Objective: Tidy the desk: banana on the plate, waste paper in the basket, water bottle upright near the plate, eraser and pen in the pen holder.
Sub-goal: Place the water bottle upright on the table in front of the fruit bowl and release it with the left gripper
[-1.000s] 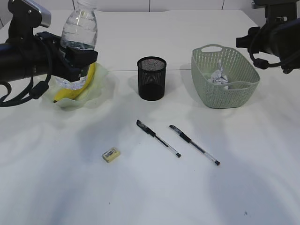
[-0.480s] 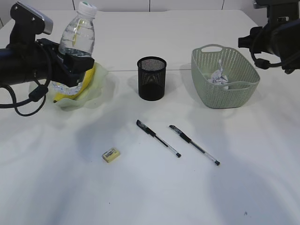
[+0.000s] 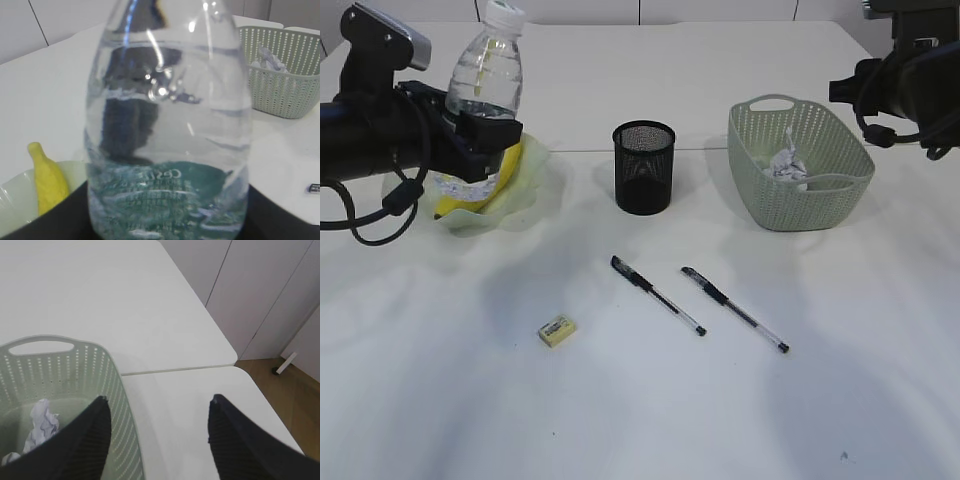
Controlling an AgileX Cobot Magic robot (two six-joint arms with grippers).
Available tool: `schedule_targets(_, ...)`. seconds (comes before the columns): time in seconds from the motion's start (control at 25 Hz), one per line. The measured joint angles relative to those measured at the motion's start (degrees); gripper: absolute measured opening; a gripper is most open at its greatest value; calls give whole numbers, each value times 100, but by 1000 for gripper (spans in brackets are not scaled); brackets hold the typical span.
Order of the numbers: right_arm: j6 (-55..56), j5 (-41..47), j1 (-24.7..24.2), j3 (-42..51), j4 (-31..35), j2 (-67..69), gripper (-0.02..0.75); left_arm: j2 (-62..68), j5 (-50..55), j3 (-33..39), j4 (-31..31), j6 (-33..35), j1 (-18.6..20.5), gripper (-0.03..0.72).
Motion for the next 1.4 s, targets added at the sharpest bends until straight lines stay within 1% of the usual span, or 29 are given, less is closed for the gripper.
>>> schedule_targets(0.16,-21,0,0,0,13,0,462,0,-184,0,-110,0,0,379)
schedule_targets(0.4,-62,-9,0,0,89,0,462,0,-502,0,-558,-9,4,379)
schedule_targets(0.52,-135,-9,0,0,113,0,462,0,-556,0,-560,-9,29,379)
schedule_targets(0.6,-157,-13,0,0,128,-7,462,0,-669,30,-450,-9,62,379)
schedule_targets(0.76,-238,-22,0,0,233,-7,461,0,-1759,466,-282,-9,400,379)
schedule_targets(0.84,-273,-22,0,0,288,-7,462,0,-2285,719,-257,-9,696,379)
schedule_targets(1.0,-284,-22,0,0,316,-7,461,0,-2527,1072,-245,-9,1156,379)
schedule_targets(1.08,-294,-22,0,0,326,-7,461,0,-2531,1149,-1,-9,1278,379)
schedule_targets(1.24,-294,-26,0,0,344,-7,461,92,-2592,1182,785,3,1383,379)
schedule_targets(1.32,-304,-35,0,0,353,-7,461,232,-2605,1182,1017,27,1395,379)
schedule_targets(1.4,-304,-35,0,0,353,-7,461,383,-2614,1182,1111,49,1395,379)
